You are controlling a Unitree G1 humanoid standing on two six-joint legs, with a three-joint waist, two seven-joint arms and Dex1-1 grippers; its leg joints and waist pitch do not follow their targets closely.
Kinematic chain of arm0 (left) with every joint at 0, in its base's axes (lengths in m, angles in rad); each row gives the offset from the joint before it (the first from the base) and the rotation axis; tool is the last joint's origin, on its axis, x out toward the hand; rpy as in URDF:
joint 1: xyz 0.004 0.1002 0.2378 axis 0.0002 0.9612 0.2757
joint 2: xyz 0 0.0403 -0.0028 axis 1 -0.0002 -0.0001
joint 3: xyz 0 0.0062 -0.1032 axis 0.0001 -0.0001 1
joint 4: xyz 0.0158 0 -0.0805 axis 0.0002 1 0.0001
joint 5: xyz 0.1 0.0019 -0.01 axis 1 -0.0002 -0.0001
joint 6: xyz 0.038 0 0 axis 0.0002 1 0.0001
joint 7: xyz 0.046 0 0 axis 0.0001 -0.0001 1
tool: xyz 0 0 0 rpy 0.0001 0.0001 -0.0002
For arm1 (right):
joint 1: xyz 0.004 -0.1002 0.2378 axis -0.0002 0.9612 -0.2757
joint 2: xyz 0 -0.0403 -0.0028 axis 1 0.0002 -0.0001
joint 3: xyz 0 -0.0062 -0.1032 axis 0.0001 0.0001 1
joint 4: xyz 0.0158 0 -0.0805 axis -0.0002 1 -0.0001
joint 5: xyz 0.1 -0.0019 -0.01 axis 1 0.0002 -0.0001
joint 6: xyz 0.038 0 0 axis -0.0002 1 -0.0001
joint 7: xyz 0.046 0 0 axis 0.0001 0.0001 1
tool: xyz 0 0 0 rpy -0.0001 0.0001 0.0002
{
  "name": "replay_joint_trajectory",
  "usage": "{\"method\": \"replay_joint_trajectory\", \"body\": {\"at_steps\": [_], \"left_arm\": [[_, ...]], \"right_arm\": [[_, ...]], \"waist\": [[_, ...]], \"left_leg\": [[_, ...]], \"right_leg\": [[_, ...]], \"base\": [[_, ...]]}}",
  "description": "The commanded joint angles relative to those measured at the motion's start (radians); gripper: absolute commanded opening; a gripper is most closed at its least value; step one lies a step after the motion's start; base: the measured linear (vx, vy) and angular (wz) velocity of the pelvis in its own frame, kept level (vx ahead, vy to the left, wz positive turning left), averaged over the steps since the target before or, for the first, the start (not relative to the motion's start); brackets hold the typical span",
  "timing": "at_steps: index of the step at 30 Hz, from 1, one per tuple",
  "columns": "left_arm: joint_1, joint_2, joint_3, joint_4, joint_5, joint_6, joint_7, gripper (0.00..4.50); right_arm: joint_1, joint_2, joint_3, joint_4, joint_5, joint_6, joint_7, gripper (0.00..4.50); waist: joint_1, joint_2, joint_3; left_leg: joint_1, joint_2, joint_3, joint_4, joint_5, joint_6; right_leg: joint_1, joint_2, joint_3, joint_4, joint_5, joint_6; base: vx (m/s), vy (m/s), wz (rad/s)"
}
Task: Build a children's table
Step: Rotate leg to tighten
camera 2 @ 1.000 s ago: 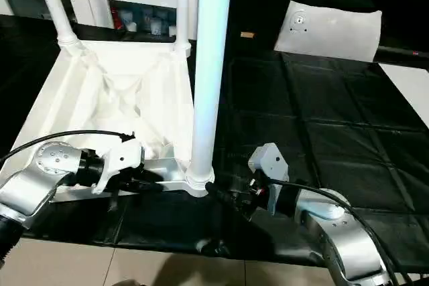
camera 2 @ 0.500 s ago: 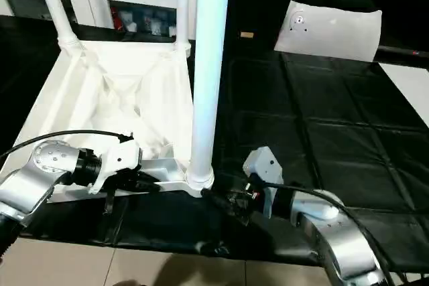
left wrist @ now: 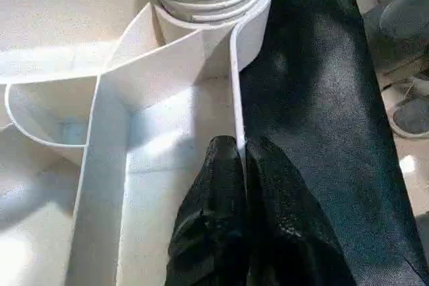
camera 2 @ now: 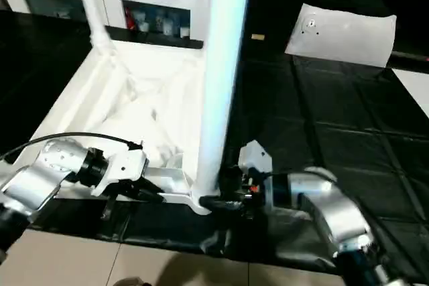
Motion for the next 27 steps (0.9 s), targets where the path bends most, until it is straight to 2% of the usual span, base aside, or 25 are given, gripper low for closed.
{"method": "replay_joint_trajectory", "body": {"at_steps": [1, 7, 10, 13, 15, 16, 17, 18, 19, 21, 22, 23, 26, 27], "left_arm": [[-0.02, -0.009, -0.033, 0.003, 0.018, -0.031, -0.037, 0.0], [-0.027, -0.002, -0.03, 0.017, 0.025, -0.04, -0.048, 0.0], [-0.027, -0.003, -0.029, 0.021, 0.026, -0.044, -0.05, 0.0], [-0.028, -0.005, -0.028, 0.027, 0.027, -0.047, -0.052, 0.0], [-0.027, -0.006, -0.025, 0.029, 0.028, -0.044, -0.049, 0.0], [-0.027, -0.006, -0.024, 0.029, 0.028, -0.043, -0.049, 0.0], [-0.025, -0.006, -0.023, 0.028, 0.028, -0.039, -0.046, 0.0], [-0.024, -0.007, -0.021, 0.03, 0.032, -0.037, -0.037, 0.0], [-0.023, -0.014, -0.014, 0.035, 0.034, -0.028, -0.016, 0.0], [-0.023, -0.037, 0.003, 0.049, 0.042, -0.016, 0.044, 0.0], [-0.021, -0.046, 0.011, 0.048, 0.044, 0.001, 0.069, 0.0], [-0.021, -0.055, 0.018, 0.047, 0.046, 0.011, 0.094, 0.0], [-0.023, -0.087, 0.045, 0.031, 0.035, 0.076, 0.156, 0.0], [-0.028, -0.122, 0.07, 0.019, 0.024, 0.126, 0.217, 0.0]], "right_arm": [[-0.017, -0.009, 0.011, 0.032, 0.0, -0.013, 0.053, 2.92], [-0.056, 0.004, 0.02, 0.098, -0.01, -0.035, 0.076, 2.48], [-0.067, 0.017, 0.026, 0.121, -0.019, -0.052, 0.073, 2.14], [-0.073, 0.026, 0.026, 0.134, -0.024, -0.058, 0.076, 2.03], [-0.073, 0.037, 0.027, 0.141, -0.026, -0.065, 0.076, 1.98], [-0.073, 0.039, 0.027, 0.143, -0.026, -0.066, 0.076, 1.97], [-0.071, 0.04, 0.028, 0.141, -0.026, -0.066, 0.076, 1.97], [-0.068, 0.042, 0.029, 0.141, -0.026, -0.068, 0.075, 1.96], [-0.057, 0.047, 0.03, 0.134, -0.026, -0.067, 0.068, 1.96], [-0.026, 0.056, 0.03, 0.111, -0.024, -0.061, 0.045, 1.95], [-0.013, 0.061, 0.026, 0.102, -0.024, -0.057, 0.028, 1.95], [0.001, 0.067, 0.021, 0.093, -0.024, -0.052, 0.007, 1.94], [0.039, 0.089, 0.001, 0.063, -0.031, -0.028, -0.076, 1.94], [0.073, 0.115, -0.014, 0.039, -0.038, -0.018, -0.148, 1.94]], "waist": [[-0.007, 0.012, -0.059], [-0.002, 0.014, -0.062], [-0.002, 0.013, -0.06], [-0.002, 0.013, -0.06], [-0.002, 0.017, -0.059], [-0.002, 0.015, -0.058], [-0.001, 0.021, -0.059], [-0.003, 0.018, -0.059], [-0.002, 0.026, -0.056], [-0.003, 0.024, -0.05], [-0.002, 0.025, -0.041], [-0.002, 0.024, -0.041], [0.003, 0.023, -0.029], [-0.001, 0.021, -0.019]], "left_leg": [[0.012, 0.082, -0.021, -0.077, -0.078, 0.057], [0.011, 0.082, -0.021, -0.075, -0.058, 0.061], [0.011, 0.081, -0.02, -0.075, -0.072, 0.058], [0.011, 0.082, -0.02, -0.077, -0.082, 0.051], [0.012, 0.082, -0.021, -0.078, -0.098, 0.045], [0.012, 0.082, -0.021, -0.079, -0.107, 0.04], [0.013, 0.082, -0.022, -0.079, -0.108, 0.038], [0.012, 0.082, -0.021, -0.08, -0.113, 0.036], [0.012, 0.082, -0.022, -0.08, -0.116, 0.033], [0.013, 0.082, -0.021, -0.083, -0.136, 0.03], [0.013, 0.082, -0.021, -0.086, -0.154, 0.029], [0.014, 0.083, -0.021, -0.087, -0.168, 0.027], [0.023, 0.083, -0.021, -0.093, -0.238, 0.01], [0.019, 0.083, -0.022, -0.099, -0.269, 0.0]], "right_leg": [[0.031, -0.102, 0.061, -0.066, 0.044, -0.28], [0.032, -0.101, 0.06, -0.062, 0.079, -0.289], [0.031, -0.102, 0.06, -0.065, 0.056, -0.29], [0.031, -0.102, 0.06, -0.066, 0.037, -0.287], [0.03, -0.102, 0.061, -0.068, 0.026, -0.287], [0.031, -0.103, 0.061, -0.069, 0.014, -0.285], [0.031, -0.103, 0.061, -0.068, 0.013, -0.285], [0.031, -0.101, 0.062, -0.069, 0.009, -0.284], [0.029, -0.102, 0.062, -0.069, 0.01, -0.284], [0.027, -0.101, 0.063, -0.073, 0.0, -0.284], [0.022, -0.1, 0.064, -0.078, -0.023, -0.281], [0.023, -0.1, 0.065, -0.08, -0.044, -0.279], [0.013, -0.102, 0.069, -0.094, -0.19, -0.249], [0.011, -0.103, 0.07, -0.101, -0.271, -0.227]], "base": [[0.0, 0.0, 0.0], [0.0, 0.0, 0.0], [0.0, 0.0, 0.0], [0.0, 0.0, 0.0], [0.0, 0.0, 0.0], [0.0, 0.0, 0.0], [0.0, 0.0, 0.0], [0.0, 0.0, 0.0], [0.0, 0.0, 0.0], [0.0, 0.0, 0.0], [0.0, 0.0, 0.0], [0.0, 0.0, 0.0], [0.0, 0.0, 0.0], [0.0, 0.0, 0.0]]}}
